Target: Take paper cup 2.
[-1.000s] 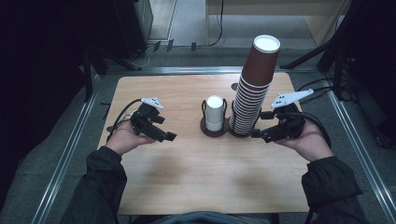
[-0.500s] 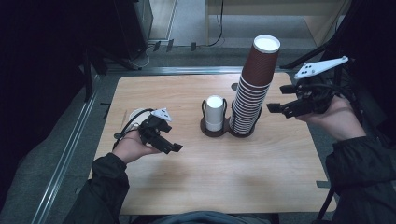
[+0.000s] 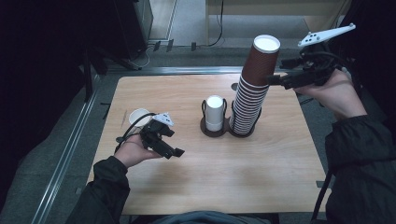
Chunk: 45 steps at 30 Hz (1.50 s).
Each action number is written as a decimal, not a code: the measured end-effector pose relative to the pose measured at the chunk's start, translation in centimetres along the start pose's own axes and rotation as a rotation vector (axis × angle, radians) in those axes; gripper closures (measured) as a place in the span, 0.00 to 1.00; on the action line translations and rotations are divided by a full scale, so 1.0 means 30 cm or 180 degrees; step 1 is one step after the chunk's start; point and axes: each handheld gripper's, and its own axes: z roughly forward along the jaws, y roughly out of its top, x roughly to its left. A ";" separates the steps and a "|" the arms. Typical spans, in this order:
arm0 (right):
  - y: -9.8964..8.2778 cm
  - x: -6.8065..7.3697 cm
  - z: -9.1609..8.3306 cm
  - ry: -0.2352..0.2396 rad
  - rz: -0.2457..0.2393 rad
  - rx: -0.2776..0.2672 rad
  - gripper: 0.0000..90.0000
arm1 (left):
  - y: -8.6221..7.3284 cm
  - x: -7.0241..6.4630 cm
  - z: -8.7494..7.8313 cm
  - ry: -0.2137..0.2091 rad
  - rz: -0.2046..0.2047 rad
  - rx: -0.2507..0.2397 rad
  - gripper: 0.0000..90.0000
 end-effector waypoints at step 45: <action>0.195 0.043 0.031 -0.0154 -0.0223 -0.0280 0.22 | 0.001 -0.019 0.022 -0.0026 0.0122 0.0097 0.10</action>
